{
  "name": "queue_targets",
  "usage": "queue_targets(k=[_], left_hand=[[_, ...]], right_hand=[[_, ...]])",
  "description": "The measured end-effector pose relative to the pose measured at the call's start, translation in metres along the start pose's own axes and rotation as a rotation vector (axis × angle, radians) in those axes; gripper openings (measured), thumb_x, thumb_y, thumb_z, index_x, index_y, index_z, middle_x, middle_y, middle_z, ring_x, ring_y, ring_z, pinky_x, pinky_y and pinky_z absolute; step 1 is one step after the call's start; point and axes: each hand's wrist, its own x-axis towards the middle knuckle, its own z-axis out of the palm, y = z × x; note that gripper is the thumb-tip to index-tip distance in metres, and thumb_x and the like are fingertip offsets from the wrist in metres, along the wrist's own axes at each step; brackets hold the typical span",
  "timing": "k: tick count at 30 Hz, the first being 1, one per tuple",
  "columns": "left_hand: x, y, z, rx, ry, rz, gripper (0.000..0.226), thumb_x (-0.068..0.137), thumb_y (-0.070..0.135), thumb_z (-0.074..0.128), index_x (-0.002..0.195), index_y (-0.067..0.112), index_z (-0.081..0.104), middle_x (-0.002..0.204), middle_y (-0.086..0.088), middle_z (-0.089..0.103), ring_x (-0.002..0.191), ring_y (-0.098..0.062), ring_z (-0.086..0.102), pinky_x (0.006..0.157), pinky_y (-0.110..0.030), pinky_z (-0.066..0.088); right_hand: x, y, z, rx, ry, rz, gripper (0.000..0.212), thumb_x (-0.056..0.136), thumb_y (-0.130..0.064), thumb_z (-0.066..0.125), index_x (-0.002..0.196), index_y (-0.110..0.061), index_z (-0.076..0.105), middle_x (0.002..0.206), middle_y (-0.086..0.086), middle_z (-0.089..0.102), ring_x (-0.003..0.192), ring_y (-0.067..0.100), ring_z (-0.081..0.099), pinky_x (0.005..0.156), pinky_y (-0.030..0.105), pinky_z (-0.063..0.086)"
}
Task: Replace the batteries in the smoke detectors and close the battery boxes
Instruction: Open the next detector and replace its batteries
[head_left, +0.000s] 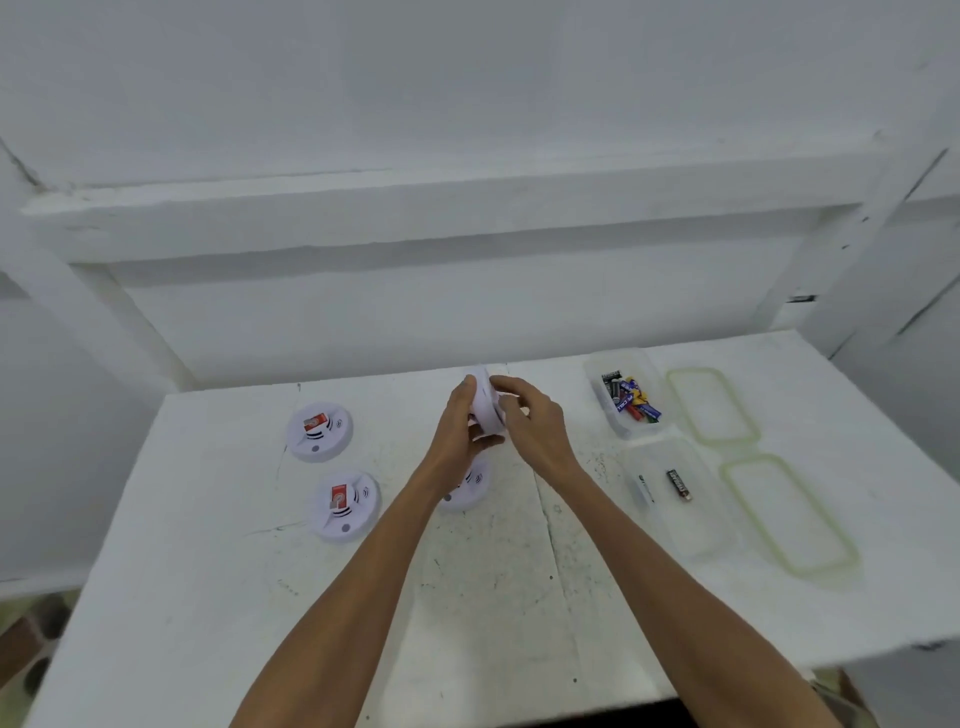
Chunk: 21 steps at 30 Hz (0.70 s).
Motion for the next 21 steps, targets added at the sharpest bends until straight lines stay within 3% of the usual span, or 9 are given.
queue_targets(k=[4,8,11,14,17,21], left_hand=[[0.000,-0.006,0.012,0.043,-0.054,-0.075,0.077,0.098,0.074,0.030,0.136,0.017,0.065,0.125,-0.015,0.073,0.116,-0.032,0.071,0.079,-0.035,0.058],[-0.003,-0.014,0.025,0.020,-0.087,-0.153,0.088,0.089,0.086,0.031,0.142,0.022,0.060,0.131,-0.011,0.071,0.119,-0.029,0.069,0.077,-0.034,0.062],[-0.009,-0.016,0.034,-0.044,-0.108,-0.174,0.068,0.102,0.069,0.027,0.136,0.022,0.062,0.126,-0.007,0.073,0.117,-0.026,0.070,0.093,-0.044,0.062],[-0.012,-0.024,0.041,-0.050,-0.079,-0.221,0.056,0.103,0.067,0.032,0.117,0.028,0.070,0.110,-0.002,0.079,0.104,-0.023,0.074,0.086,-0.044,0.063],[-0.014,-0.035,0.042,-0.035,-0.050,-0.223,0.051,0.103,0.064,0.040,0.124,0.027,0.069,0.116,-0.007,0.078,0.106,-0.027,0.075,0.088,-0.050,0.063],[-0.024,-0.048,0.044,-0.056,-0.071,-0.197,0.043,0.107,0.054,0.041,0.126,0.027,0.068,0.114,-0.005,0.079,0.106,-0.025,0.076,0.091,-0.050,0.062]], right_hand=[[-0.005,0.022,-0.017,-0.057,0.015,-0.011,0.031,0.094,-0.032,0.060,0.125,-0.026,0.063,0.122,-0.011,0.065,0.106,0.009,0.063,0.087,0.029,0.054],[-0.016,0.038,-0.034,-0.068,-0.007,-0.014,0.043,0.089,-0.034,0.069,0.130,-0.028,0.057,0.123,-0.010,0.057,0.105,0.002,0.060,0.081,0.020,0.054],[-0.028,0.047,-0.041,-0.110,-0.023,-0.018,0.052,0.085,-0.039,0.075,0.131,-0.029,0.055,0.121,-0.010,0.052,0.106,0.002,0.058,0.075,0.010,0.051],[-0.040,0.058,-0.045,-0.185,0.020,-0.045,0.055,0.082,-0.044,0.076,0.130,-0.026,0.056,0.118,-0.009,0.053,0.104,0.003,0.058,0.078,0.015,0.053],[-0.049,0.065,-0.045,-0.245,0.097,-0.045,0.055,0.081,-0.046,0.076,0.128,-0.022,0.061,0.116,-0.007,0.057,0.101,0.006,0.059,0.080,0.023,0.055],[-0.055,0.065,-0.041,-0.251,0.153,-0.006,0.058,0.081,-0.045,0.076,0.129,-0.014,0.064,0.114,-0.002,0.062,0.096,0.008,0.062,0.080,0.018,0.054]])
